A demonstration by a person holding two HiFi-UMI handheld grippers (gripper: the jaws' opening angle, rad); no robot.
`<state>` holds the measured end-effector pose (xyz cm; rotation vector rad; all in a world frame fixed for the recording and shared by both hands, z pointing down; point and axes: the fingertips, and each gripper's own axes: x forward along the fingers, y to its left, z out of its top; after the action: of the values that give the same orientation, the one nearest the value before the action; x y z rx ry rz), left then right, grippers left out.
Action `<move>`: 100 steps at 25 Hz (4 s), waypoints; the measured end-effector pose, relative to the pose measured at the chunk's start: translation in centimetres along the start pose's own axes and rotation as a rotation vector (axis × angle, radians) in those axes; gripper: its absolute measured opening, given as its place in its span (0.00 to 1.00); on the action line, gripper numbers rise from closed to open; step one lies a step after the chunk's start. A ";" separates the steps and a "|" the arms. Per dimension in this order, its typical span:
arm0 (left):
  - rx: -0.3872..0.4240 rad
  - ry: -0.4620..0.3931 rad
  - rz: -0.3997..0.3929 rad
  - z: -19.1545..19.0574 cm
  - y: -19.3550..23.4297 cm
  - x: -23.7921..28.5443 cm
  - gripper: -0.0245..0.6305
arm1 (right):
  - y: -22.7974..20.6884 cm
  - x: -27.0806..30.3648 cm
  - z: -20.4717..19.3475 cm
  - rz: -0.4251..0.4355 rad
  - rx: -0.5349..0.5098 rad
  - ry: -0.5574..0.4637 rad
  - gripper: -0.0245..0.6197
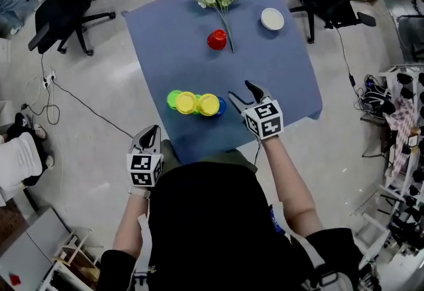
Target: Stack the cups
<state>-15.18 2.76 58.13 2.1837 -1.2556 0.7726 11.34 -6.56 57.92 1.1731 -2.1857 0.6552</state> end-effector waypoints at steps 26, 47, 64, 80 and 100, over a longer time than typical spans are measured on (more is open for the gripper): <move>-0.253 0.057 0.223 -3.8 -1.2 -3.8 0.05 | -7.5 17.4 6.2 -0.031 -0.072 0.010 0.47; -0.276 0.031 0.225 -5.5 0.7 -5.6 0.05 | -6.6 16.6 7.4 -0.071 -0.061 -0.032 0.41; -0.086 0.002 -0.006 -1.0 1.4 -2.0 0.05 | 4.3 3.3 7.5 0.027 -0.080 -0.068 0.41; 0.040 0.012 -0.186 0.4 1.3 0.6 0.05 | 13.6 -2.0 6.1 0.041 -0.106 -0.040 0.41; 0.250 0.037 -0.423 2.2 0.4 2.9 0.05 | 14.4 -2.5 4.7 -0.106 0.033 -0.101 0.46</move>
<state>-13.82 -0.62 58.57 2.5019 -0.6659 0.8180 -0.99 -1.05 50.63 1.3555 -2.1854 0.6006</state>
